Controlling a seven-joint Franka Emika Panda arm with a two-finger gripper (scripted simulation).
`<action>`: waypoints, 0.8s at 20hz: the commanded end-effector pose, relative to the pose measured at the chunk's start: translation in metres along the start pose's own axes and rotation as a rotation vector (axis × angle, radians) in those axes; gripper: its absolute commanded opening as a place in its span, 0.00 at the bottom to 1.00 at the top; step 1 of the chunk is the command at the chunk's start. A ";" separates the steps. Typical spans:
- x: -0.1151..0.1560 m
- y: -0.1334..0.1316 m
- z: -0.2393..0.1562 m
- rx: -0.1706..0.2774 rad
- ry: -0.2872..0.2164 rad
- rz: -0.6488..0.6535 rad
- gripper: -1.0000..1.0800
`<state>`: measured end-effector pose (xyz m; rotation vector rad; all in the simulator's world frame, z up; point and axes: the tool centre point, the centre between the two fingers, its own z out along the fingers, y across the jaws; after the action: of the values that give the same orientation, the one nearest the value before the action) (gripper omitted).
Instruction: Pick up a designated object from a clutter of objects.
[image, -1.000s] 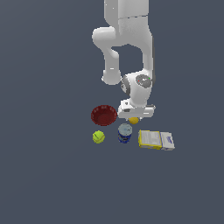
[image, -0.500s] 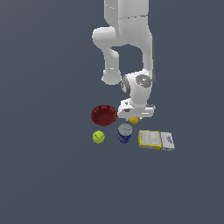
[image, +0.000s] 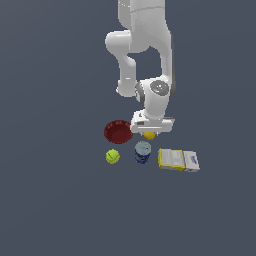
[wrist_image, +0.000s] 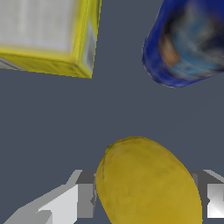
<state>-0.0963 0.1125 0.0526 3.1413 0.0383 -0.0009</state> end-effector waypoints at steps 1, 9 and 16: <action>0.002 0.011 -0.012 0.000 0.001 0.001 0.00; 0.009 0.062 -0.068 0.002 0.001 0.000 0.00; 0.017 0.119 -0.130 0.005 0.001 0.000 0.00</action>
<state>-0.0776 0.0066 0.1687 3.1452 0.0371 0.0002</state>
